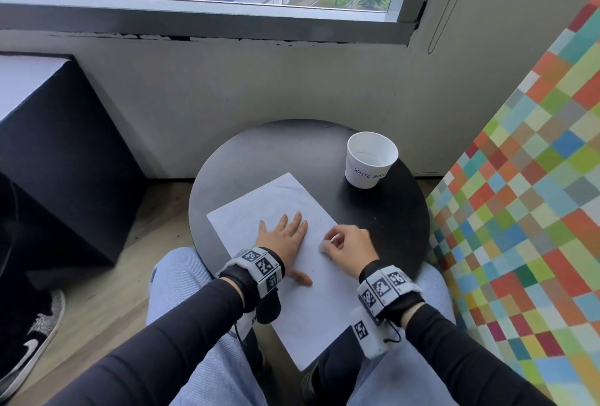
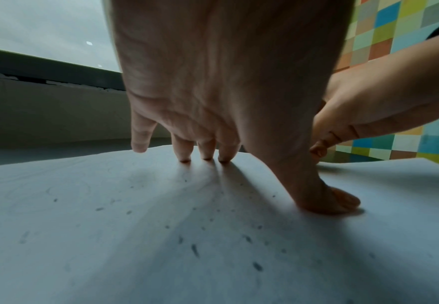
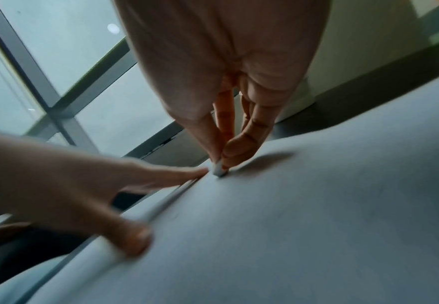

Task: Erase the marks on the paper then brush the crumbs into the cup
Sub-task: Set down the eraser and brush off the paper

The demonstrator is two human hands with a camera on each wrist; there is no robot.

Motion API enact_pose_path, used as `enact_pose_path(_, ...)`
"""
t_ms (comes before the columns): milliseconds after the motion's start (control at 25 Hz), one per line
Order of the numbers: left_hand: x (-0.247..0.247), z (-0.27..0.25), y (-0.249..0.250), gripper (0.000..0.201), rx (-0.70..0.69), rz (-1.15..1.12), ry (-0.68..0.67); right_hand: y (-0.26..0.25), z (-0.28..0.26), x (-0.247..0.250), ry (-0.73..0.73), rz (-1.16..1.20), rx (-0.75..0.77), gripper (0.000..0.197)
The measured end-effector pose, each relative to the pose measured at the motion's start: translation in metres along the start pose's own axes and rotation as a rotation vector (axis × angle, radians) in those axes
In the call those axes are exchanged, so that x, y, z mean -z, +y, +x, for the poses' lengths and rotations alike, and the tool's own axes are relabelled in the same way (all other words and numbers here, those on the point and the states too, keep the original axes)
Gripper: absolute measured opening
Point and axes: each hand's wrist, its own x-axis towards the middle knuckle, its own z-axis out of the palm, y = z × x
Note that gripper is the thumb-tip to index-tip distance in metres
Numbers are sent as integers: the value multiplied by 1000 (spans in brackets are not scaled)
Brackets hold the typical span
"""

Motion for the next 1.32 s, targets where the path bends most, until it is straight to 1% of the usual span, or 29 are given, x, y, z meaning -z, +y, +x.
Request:
enact_pose_path(80, 0, -1, -1, 132, 1, 9, -2, -9, -17, -11, -147, -26, 93, 3)
enact_pose_path(120, 0, -1, -1, 131, 0, 13, -1, -9, -17, -9, -168, -38, 100, 2)
enact_pose_path(160, 0, -1, -1, 131, 0, 17, 3, -6, -8, -4, -133, -53, 75, 3)
enact_pose_path(240, 0, -2, 0, 130, 4, 14, 8, 0, 9, 6, 21, -53, 5, 4)
enact_pose_path(280, 0, -2, 0, 130, 6, 13, 7, 1, 11, 6, 50, -51, -5, 3)
enact_pose_path(320, -1, -1, 1, 131, 7, 16, 6, -1, 8, 2, 21, -58, 17, 3)
enact_pose_path(400, -1, -1, 0, 131, 9, 29, 0, -13, -10, -11, -144, -92, 115, 4)
enact_pose_path(440, -1, -1, 0, 131, 8, 34, -3, -14, -12, -11, -180, -96, 136, 4)
enact_pose_path(480, 0, -1, 0, 130, 7, 35, -2, -11, -6, -7, -155, -103, 110, 5)
enact_pose_path(560, 0, -2, 1, 130, 6, 22, -2, -2, 13, 6, 3, -64, 10, 5)
enact_pose_path(600, 1, -3, 1, 130, 6, 18, -4, 0, 15, 7, 59, -45, -20, 4)
enact_pose_path(640, 1, -2, 1, 130, 7, 21, -2, -1, 12, 4, 54, -38, -12, 3)
enact_pose_path(720, 1, -2, 0, 131, 3, 29, -4, -12, -8, -12, -114, -77, 100, 3)
enact_pose_path(760, 1, -1, 0, 131, 2, 35, -4, -14, -13, -16, -176, -80, 130, 3)
enact_pose_path(800, 0, -1, 0, 131, 2, 38, 0, -14, -8, -13, -175, -89, 112, 4)
enact_pose_path(920, 0, -2, 1, 130, 8, 25, -2, -6, 17, 3, 23, -65, -22, 5)
enact_pose_path(960, -1, -2, 1, 130, 9, 26, 0, -6, 16, 1, 32, -69, -14, 5)
enact_pose_path(1000, -1, -2, 1, 131, 8, 29, 4, -10, 8, -4, -25, -97, 35, 5)
enact_pose_path(1040, -1, -2, 0, 131, 5, 30, 6, -16, -1, -11, -123, -123, 101, 6)
enact_pose_path(1080, -1, -1, -1, 132, 3, 33, 8, -19, -8, -14, -187, -124, 137, 5)
enact_pose_path(1120, -1, -1, -1, 132, 2, 37, 13, -18, -4, -12, -186, -129, 122, 5)
enact_pose_path(1240, -3, -2, -1, 132, 8, 31, 15, -10, 19, 1, 9, -79, 10, 5)
enact_pose_path(1280, -3, -2, -1, 132, 9, 29, 16, -10, 17, -1, 4, -74, 10, 5)
enact_pose_path(1320, -4, -2, -1, 133, 9, 33, 17, -13, 10, -7, -70, -96, 47, 5)
